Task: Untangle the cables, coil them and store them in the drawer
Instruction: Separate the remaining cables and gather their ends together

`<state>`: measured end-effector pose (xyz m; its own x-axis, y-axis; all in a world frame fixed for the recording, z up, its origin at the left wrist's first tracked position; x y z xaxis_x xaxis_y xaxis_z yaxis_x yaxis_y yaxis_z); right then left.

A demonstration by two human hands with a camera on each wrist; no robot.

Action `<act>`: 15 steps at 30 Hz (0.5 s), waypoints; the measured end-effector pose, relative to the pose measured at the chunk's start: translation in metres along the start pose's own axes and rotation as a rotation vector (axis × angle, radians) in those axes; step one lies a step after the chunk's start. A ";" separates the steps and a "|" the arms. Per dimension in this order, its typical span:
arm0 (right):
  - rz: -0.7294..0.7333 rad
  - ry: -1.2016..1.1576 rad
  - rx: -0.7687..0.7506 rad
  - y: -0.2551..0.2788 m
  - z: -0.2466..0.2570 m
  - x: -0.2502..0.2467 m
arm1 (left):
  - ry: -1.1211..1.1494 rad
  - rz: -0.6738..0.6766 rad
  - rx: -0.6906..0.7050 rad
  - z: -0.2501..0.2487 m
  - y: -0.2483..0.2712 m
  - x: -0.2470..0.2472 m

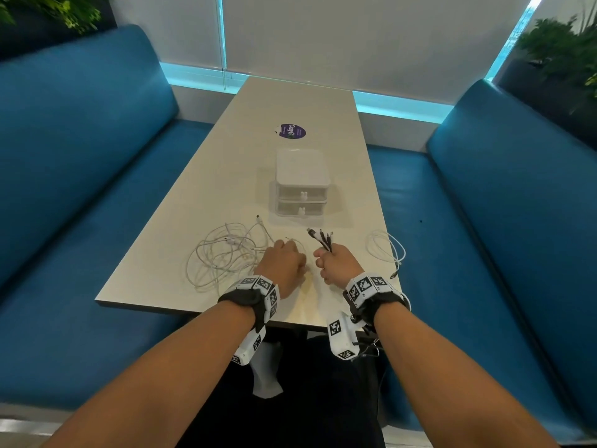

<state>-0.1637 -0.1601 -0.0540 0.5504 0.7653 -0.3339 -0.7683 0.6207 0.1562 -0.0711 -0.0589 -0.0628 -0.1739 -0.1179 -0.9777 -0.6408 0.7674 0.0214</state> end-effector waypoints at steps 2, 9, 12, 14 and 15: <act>-0.024 0.013 0.010 -0.003 -0.002 0.000 | -0.011 -0.011 0.046 -0.001 0.002 -0.001; -0.153 0.010 -0.050 -0.005 -0.001 -0.005 | -0.033 -0.021 0.128 -0.001 0.009 -0.006; -0.133 0.060 -0.122 0.000 0.003 -0.006 | -0.026 0.000 0.131 -0.003 0.009 -0.005; -0.110 0.082 -0.159 0.001 0.003 -0.005 | -0.062 0.017 0.153 -0.007 0.009 -0.003; -0.097 0.100 -0.172 0.002 0.004 -0.006 | -0.085 0.020 0.164 -0.009 0.010 -0.002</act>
<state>-0.1668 -0.1629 -0.0485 0.5961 0.6770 -0.4317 -0.7623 0.6461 -0.0395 -0.0837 -0.0567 -0.0591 -0.1170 -0.0532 -0.9917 -0.5062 0.8623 0.0135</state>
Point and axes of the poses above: each hand's wrist, its own y-axis away from the middle knuckle, its own x-axis out of the palm, z = x × y, the point moved 4 cm from there along -y, towards the middle knuckle, and after that the axes turned 15 degrees about -x, right-handed, at the moved point
